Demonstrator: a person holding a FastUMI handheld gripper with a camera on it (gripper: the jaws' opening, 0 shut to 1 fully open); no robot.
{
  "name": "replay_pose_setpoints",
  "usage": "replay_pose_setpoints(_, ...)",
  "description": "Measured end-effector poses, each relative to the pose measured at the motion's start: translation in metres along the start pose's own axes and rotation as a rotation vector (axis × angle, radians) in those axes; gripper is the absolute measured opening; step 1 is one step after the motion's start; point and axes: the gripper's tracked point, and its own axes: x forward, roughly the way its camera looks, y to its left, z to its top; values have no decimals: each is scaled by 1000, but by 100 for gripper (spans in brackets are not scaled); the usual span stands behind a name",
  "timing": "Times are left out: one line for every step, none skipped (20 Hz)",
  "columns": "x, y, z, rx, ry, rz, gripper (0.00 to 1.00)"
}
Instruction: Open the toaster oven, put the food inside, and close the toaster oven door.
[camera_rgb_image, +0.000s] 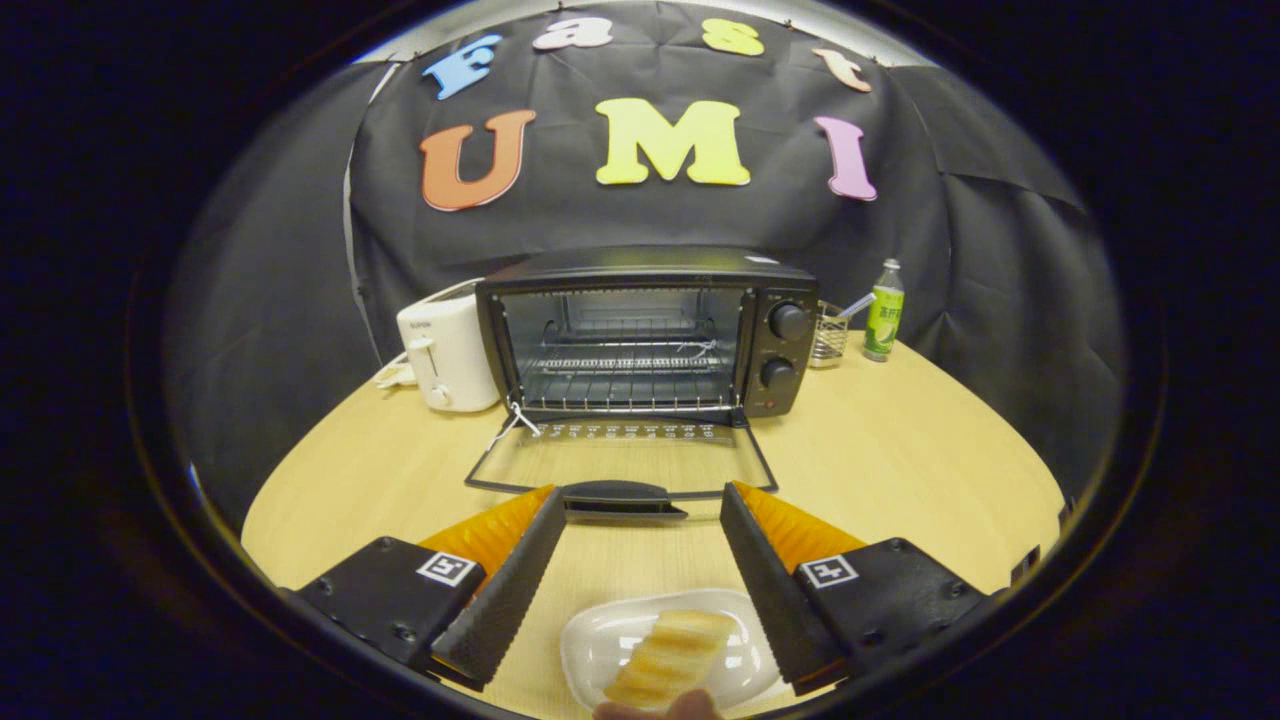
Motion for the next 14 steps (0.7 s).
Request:
replay_pose_setpoints(-11, -2, 1, 6, -15, -4, 100)
replay_pose_setpoints(-21, -5, -1, 10, -26, -11, 100)
replay_pose_setpoints(-30, -9, -4, 15, -29, -17, 100)
replay_pose_setpoints(-37, -9, -8, 24, -26, -16, 100)
replay_pose_setpoints(-44, -9, -12, 28, -21, -14, 100)
replay_pose_setpoints(-50, -10, -16, 29, -16, -12, 100)
replay_pose_setpoints(-55, -11, -20, 26, -16, -13, 100)
replay_pose_setpoints(-57, -13, -24, 22, -12, -19, 100)
replay_pose_setpoints(-60, -15, -28, 21, -9, -23, 100)
replay_pose_setpoints(-60, -14, -36, 20, 0, -23, 100)
replay_pose_setpoints(-60, -14, -42, 24, 15, -23, 100)
replay_pose_setpoints(-58, -15, -49, 32, 30, -22, 100)
replay_pose_setpoints(-55, -16, -57, 38, 47, -25, 100)
replay_pose_setpoints(-53, -18, -65, 44, 66, -30, 100)
